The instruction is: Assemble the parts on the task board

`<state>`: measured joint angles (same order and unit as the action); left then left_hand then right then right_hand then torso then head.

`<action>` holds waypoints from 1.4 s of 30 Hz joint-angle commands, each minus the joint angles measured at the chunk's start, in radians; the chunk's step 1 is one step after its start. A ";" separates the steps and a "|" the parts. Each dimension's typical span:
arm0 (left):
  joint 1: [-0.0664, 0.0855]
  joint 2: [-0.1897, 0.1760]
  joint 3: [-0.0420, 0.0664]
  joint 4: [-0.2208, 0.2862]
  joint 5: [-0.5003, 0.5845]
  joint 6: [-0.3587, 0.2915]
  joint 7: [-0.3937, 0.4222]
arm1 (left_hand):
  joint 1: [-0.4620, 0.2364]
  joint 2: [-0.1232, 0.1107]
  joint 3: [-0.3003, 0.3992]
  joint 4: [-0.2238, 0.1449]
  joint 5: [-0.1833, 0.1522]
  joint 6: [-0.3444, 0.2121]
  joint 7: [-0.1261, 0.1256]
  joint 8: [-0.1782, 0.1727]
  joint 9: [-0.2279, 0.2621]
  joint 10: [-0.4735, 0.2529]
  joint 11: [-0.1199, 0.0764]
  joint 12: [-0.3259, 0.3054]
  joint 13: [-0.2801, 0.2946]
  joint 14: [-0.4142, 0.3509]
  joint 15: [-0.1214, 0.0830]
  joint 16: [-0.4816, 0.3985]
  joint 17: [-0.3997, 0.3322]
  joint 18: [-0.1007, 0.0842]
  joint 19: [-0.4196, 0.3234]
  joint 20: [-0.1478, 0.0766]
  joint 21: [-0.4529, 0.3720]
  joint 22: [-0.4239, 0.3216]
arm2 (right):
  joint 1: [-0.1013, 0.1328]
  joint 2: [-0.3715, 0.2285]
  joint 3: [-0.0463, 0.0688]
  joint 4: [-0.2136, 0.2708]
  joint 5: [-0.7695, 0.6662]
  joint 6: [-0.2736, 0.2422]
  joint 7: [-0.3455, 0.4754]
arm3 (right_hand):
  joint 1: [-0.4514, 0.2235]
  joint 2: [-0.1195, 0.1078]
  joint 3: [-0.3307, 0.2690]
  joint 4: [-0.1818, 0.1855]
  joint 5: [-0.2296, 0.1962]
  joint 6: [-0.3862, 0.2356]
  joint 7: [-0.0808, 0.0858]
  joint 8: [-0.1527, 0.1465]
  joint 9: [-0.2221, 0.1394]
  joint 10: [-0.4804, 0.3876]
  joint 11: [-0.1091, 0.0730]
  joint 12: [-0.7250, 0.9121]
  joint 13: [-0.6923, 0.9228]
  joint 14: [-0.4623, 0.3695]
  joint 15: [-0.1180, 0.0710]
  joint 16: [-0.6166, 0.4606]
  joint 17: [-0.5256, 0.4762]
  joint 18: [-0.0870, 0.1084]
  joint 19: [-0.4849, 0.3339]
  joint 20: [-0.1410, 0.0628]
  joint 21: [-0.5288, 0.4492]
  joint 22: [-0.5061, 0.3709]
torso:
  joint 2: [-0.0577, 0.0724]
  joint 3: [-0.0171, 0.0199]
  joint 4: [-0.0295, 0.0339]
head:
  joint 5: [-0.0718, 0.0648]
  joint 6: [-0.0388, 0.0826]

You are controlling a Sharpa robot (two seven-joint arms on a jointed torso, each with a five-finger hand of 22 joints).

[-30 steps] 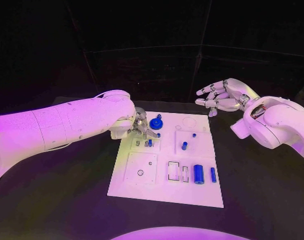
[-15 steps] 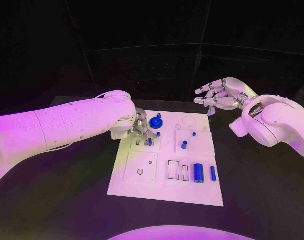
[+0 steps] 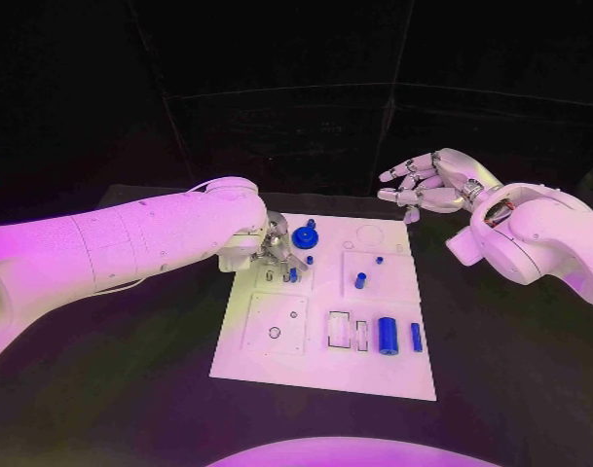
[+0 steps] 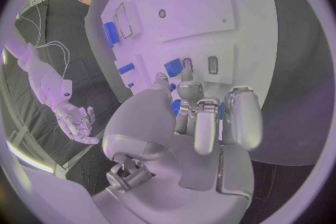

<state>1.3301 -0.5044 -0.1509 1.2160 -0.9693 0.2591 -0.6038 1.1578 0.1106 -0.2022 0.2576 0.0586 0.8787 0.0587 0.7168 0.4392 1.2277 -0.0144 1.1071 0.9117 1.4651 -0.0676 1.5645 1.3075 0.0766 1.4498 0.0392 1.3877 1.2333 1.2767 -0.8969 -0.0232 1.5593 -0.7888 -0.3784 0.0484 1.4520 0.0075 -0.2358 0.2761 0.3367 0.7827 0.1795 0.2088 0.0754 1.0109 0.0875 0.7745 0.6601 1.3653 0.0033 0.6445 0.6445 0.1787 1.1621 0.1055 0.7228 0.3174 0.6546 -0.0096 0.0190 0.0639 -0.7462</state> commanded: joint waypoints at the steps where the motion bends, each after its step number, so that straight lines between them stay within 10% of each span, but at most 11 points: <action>1: 0.000 0.001 0.000 0.002 -0.006 0.017 0.013 | 0.012 0.000 0.000 -0.005 -0.001 -0.001 -0.004 0.005 0.001 0.007 -0.001 0.004 0.001 0.106 -0.009 0.006 0.263 -0.014 0.002 -0.006 0.004 0.002 | 0.002 0.002 0.001 0.002 -0.003 0.015 0.012 | 0.002 0.007 -0.006 0.002 -0.007 -0.007 -0.001 0.007 0.001 -0.005 0.001 0.001 -0.001 0.005 0.001 -0.006 0.001 0.005 0.009 0.002 -0.004 -0.001 | 0.000 0.0005 -0.0008 | 0.000 0.001; 31: -0.005 0.005 -0.001 0.008 0.018 -0.001 0.011 | 0.089 0.045 0.079 -0.078 -0.001 -0.019 -0.008 0.020 0.022 0.008 -0.005 0.009 0.007 0.106 -0.013 0.006 0.263 -0.012 -0.004 -0.009 0.004 0.002 | 0.002 0.010 0.001 -0.010 -0.015 0.028 0.003 | 0.013 0.016 -0.008 -0.002 0.011 -0.012 -0.002 0.016 0.001 -0.009 0.001 0.004 -0.009 0.008 0.001 -0.016 0.005 0.005 0.016 0.001 -0.015 -0.008 | 0.001 -0.0001 0.0004 | -0.001 -0.001; 38: -0.005 0.000 -0.001 0.010 0.019 -0.010 0.021 | 0.235 0.071 0.222 -0.208 0.000 -0.045 -0.019 0.003 0.018 -0.006 -0.017 -0.010 -0.003 0.106 -0.024 0.006 0.263 -0.010 -0.010 -0.019 -0.003 -0.007 | 0.002 0.011 0.001 -0.013 -0.018 0.033 -0.001 | 0.015 0.017 -0.009 -0.003 0.017 -0.013 -0.002 0.019 0.001 -0.009 0.000 0.005 -0.011 0.010 0.001 -0.019 0.006 0.005 0.018 0.001 -0.018 -0.010 | 0.000 -0.0002 0.0000 | -0.002 -0.003; 42: -0.005 -0.006 -0.001 0.013 0.020 -0.019 0.029 | 0.200 0.028 0.374 -0.263 -0.001 -0.045 -0.008 -0.007 0.015 -0.002 -0.002 -0.027 -0.015 0.106 -0.016 0.006 0.263 -0.011 -0.012 -0.011 -0.006 -0.008 | 0.002 0.013 0.001 -0.015 -0.018 0.034 -0.003 | 0.016 0.018 -0.009 -0.003 0.019 -0.013 -0.002 0.020 0.001 -0.010 0.000 0.005 -0.012 0.010 0.001 -0.020 0.007 0.005 0.018 0.001 -0.019 -0.011 | 0.000 -0.0001 0.0003 | -0.001 0.000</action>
<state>1.3261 -0.5090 -0.1505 1.2272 -0.9537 0.2531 -0.5906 1.3750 0.1612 -0.0023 0.1407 0.0530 0.8322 0.0447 0.7158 0.4536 1.2226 -0.0225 1.0845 0.8998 1.4671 -0.0840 1.5645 1.3074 0.0767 1.4370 0.0267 1.3877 1.2253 1.2766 -0.8853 -0.0233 1.5440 -0.8013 -0.3545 0.0456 1.4621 0.0176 -0.2384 0.2732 0.3512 0.7764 0.1803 0.2256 0.0752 1.0110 0.0875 0.7744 0.6494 1.3688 0.0070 0.6318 0.6498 0.1786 1.1762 0.1052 0.7071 0.3083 0.6549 -0.0096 0.0189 0.0623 -0.7478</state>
